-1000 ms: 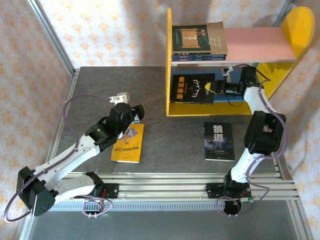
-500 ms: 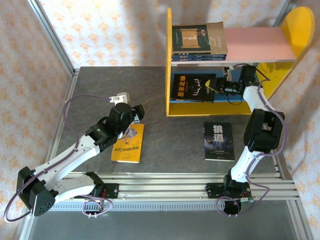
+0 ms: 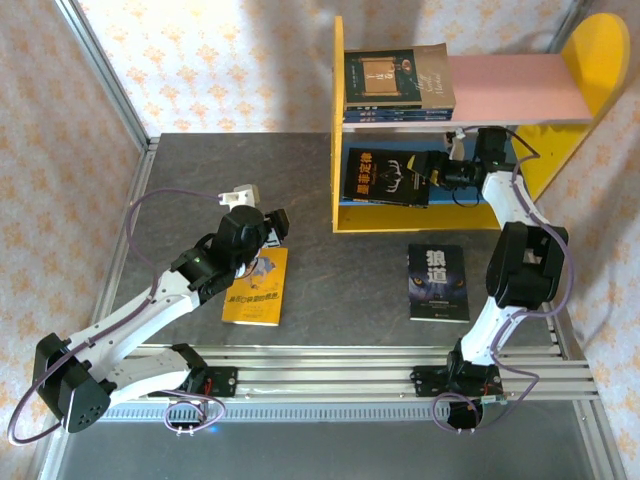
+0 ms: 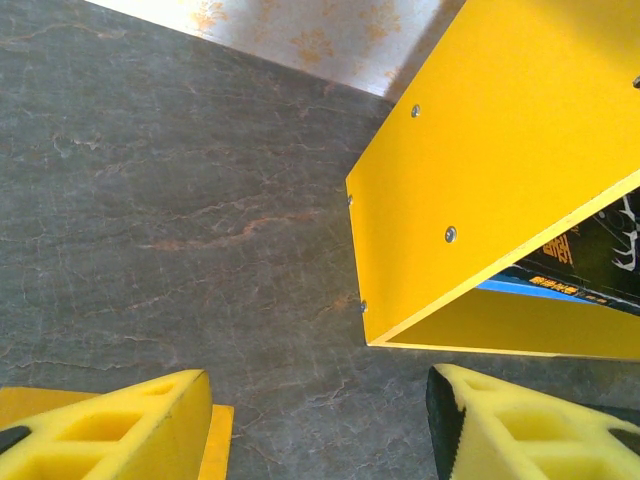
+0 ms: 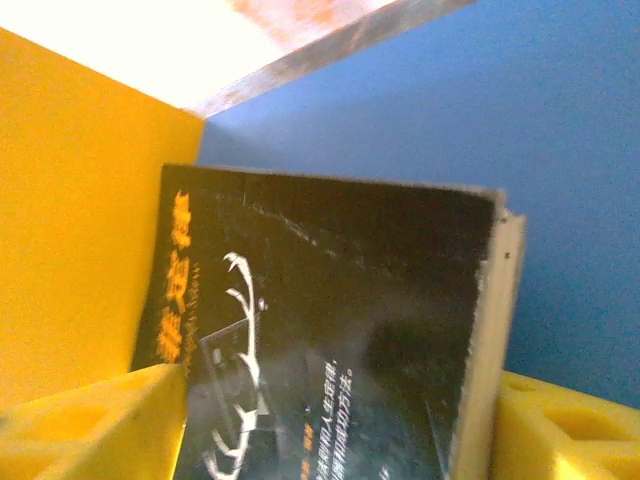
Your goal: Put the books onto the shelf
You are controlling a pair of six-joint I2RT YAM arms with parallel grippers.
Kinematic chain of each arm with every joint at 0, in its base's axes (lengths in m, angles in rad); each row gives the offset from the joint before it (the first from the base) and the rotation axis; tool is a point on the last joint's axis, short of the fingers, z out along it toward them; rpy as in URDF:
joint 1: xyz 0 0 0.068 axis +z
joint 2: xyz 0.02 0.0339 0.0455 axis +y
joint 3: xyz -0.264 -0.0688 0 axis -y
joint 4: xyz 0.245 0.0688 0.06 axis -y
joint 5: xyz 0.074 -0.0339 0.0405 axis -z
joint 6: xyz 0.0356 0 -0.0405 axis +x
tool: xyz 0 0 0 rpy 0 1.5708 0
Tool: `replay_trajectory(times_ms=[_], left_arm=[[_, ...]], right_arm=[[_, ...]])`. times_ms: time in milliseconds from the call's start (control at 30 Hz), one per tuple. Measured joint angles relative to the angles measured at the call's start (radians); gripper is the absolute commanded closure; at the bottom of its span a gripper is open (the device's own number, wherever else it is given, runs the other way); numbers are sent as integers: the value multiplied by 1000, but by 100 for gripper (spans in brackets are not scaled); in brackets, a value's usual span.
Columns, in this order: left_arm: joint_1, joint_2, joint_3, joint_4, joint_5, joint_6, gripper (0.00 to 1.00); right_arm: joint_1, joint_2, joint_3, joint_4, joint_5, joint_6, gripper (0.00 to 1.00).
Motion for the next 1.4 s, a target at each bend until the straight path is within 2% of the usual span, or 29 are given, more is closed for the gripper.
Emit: replay_trajectory(times_ms=[300, 467, 767, 967, 1200, 1400], left_arm=[[0, -16, -13, 0, 1, 0, 41], [0, -20, -15, 0, 4, 0, 41], [3, -20, -15, -3, 18, 0, 40], [6, -23, -15, -10, 19, 0, 40], [6, -24, -15, -19, 18, 0, 40], [6, -23, -15, -19, 23, 0, 40]], right_arm=[[3, -73, -46, 10, 212, 21, 29], [47, -137, -98, -2, 306, 20, 38], [109, -226, -177, -13, 476, 62, 41], [126, -226, -181, -19, 513, 64, 43], [131, -226, -181, -21, 515, 68, 51], [133, -217, -181, -21, 508, 68, 54]])
